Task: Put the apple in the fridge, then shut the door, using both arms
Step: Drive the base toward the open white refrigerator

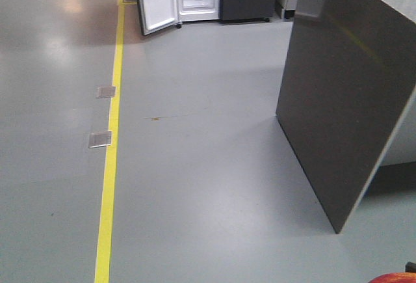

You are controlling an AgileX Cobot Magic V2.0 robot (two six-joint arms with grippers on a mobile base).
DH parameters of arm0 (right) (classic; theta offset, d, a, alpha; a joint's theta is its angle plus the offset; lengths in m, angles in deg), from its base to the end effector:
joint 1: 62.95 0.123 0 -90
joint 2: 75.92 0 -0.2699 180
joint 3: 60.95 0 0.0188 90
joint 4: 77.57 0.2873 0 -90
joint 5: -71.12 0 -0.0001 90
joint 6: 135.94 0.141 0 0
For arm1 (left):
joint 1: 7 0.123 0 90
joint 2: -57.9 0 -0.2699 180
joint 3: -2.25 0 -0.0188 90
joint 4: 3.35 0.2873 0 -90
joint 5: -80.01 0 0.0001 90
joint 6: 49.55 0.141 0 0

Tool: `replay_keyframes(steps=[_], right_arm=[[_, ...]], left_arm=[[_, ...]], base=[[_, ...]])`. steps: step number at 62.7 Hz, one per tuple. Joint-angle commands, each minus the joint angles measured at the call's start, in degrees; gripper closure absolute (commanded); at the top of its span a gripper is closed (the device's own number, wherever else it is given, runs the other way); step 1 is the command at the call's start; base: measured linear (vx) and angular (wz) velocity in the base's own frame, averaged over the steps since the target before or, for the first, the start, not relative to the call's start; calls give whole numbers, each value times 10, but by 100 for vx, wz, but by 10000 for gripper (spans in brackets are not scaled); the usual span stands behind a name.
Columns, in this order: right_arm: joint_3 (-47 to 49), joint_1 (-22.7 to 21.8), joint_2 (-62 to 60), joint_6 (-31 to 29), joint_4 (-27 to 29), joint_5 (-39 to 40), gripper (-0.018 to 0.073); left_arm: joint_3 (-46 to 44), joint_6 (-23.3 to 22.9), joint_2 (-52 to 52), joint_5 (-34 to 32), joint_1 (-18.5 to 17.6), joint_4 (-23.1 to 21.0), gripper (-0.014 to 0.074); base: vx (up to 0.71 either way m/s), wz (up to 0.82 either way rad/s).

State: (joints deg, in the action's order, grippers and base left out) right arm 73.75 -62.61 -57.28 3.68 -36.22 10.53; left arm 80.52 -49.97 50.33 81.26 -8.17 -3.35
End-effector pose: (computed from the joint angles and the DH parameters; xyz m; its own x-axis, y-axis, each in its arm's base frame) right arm 0.0963 0.0818 0.2999 -0.2833 -0.2409 -0.9283 -0.6278 0.7783 -0.0104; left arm 0.1584 -0.0032 0.2052 0.0506 -0.0084 -0.9987 0.0208 0.9998 -0.0073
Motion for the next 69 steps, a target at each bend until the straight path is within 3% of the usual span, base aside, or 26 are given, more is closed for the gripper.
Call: replay_keyframes(steps=[1,69], right_arm=[[13,-2,8,-2,27,32,193],[13,-2,8,-2,27,32,193]], left_arm=[[12,-6,9,-43,0,0,603],[12,-6,9,-43,0,0,603]], base=[[21,19],[23,3]])
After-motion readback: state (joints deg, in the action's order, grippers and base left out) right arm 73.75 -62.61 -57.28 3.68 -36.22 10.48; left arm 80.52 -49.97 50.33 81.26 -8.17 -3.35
